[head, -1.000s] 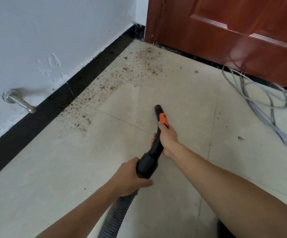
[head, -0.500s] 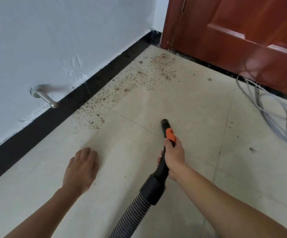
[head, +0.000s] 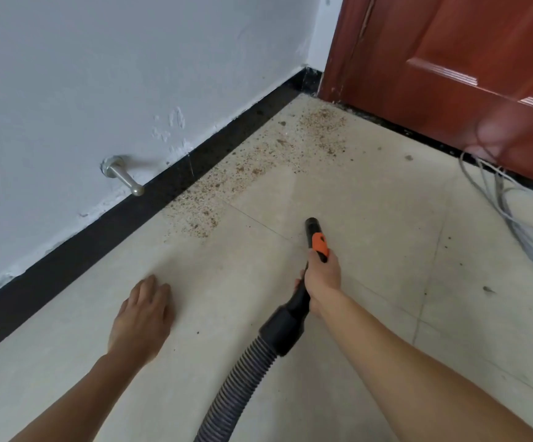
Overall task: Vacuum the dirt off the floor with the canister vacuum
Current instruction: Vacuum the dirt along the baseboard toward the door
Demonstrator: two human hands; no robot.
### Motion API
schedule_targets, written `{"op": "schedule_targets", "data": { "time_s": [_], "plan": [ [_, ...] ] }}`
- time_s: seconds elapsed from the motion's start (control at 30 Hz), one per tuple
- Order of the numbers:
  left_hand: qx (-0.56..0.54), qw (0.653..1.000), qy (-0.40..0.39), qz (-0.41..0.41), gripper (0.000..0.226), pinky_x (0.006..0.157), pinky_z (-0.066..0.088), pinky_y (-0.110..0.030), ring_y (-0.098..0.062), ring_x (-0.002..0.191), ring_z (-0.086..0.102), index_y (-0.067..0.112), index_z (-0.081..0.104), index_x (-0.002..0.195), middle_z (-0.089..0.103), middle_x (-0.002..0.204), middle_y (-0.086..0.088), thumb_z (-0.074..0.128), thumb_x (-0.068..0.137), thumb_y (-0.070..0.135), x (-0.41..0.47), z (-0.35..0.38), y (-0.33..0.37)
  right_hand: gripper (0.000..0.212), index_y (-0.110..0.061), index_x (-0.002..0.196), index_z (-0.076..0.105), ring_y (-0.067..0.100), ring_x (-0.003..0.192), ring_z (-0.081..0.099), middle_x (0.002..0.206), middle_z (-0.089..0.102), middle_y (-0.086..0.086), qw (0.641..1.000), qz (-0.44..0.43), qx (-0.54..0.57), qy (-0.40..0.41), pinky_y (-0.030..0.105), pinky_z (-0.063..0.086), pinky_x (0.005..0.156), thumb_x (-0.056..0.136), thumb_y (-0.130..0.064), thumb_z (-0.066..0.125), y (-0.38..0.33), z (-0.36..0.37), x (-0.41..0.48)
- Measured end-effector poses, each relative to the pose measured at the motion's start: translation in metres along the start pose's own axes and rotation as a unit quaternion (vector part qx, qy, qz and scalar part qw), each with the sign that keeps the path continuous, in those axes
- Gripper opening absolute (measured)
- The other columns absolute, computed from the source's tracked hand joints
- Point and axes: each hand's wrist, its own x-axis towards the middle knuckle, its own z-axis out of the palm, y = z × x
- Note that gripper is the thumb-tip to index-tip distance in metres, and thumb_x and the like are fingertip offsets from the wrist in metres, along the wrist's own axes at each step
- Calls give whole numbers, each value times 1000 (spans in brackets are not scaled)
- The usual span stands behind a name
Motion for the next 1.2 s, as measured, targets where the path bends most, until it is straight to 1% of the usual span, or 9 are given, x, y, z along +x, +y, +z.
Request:
{"op": "schedule_targets", "data": {
  "time_s": [0.1, 0.2, 0.33, 0.5, 0.6, 0.73, 0.87, 0.93, 1.2],
  "plan": [
    [-5, 998, 10, -58, 38, 97, 45, -53, -41, 126, 44, 4, 55, 127, 47, 136, -23, 55, 93, 22, -5, 1, -17, 34, -22, 136, 47, 20, 48, 49, 86, 54, 13, 999, -2, -32, -32, 25, 46, 42, 102, -25, 49, -1, 14, -7],
    [-26, 992, 19, -119, 42, 104, 39, -52, -40, 133, 39, 5, 50, 133, 43, 142, -22, 44, 97, 25, -12, 3, -27, 36, -27, 137, 43, 22, 49, 47, 74, 51, 13, 990, 2, -70, -122, 28, 47, 45, 102, -27, 50, 29, 36, -48],
    [-44, 988, 27, -144, 60, 111, 31, -50, -39, 138, 33, 2, 49, 136, 40, 147, -23, 24, 95, 38, -19, 7, -33, 40, -32, 141, 42, 24, 50, 50, 78, 54, 13, 970, 24, -94, -225, 30, 48, 48, 101, -30, 52, 48, 81, -79],
    [-45, 987, 46, -146, 68, 118, 17, -43, -33, 145, 24, 4, 42, 142, 30, 154, -18, 13, 95, 42, -27, 15, -34, 46, -31, 146, 38, 21, 49, 54, 101, 57, 14, 970, 7, -134, -203, 29, 50, 51, 102, -30, 51, 14, 154, -45],
    [-55, 987, 42, -146, 71, 120, 3, -36, -25, 149, 9, 9, 31, 149, 18, 160, -12, 6, 94, 46, -27, 17, -35, 34, -22, 135, 47, 23, 58, 54, 94, 57, 15, 972, 19, -130, -196, 25, 47, 44, 101, -25, 50, -10, 176, -31],
    [-51, 988, 50, -139, 69, 121, 7, -39, -25, 149, 9, 9, 34, 148, 19, 159, -12, 8, 96, 45, -28, 20, -39, 29, -21, 130, 50, 23, 61, 52, 88, 56, 16, 959, -2, -152, -238, 26, 48, 45, 101, -24, 52, -12, 182, -32],
    [-48, 989, 46, -135, 63, 119, 12, -39, -30, 146, 22, 4, 43, 143, 30, 155, -17, 18, 98, 40, -27, 20, -40, 28, -22, 129, 50, 23, 60, 52, 89, 56, 15, 959, -36, -186, -210, 25, 47, 43, 101, -24, 52, -33, 188, -15],
    [-42, 989, 45, -132, 60, 117, 12, -38, -32, 144, 26, 3, 46, 141, 34, 153, -19, 22, 98, 38, -27, 20, -40, 20, -21, 121, 52, 22, 59, 51, 85, 56, 14, 950, -37, -210, -228, 24, 46, 41, 101, -22, 51, -40, 186, -17],
    [-44, 988, 55, -134, 60, 117, 13, -40, -31, 145, 24, 3, 46, 141, 34, 153, -18, 20, 98, 37, -27, 22, -41, 20, -15, 120, 54, 20, 52, 50, 72, 52, 11, 920, -45, -249, -298, 25, 48, 43, 102, -20, 51, -42, 190, -33]
  ]
}}
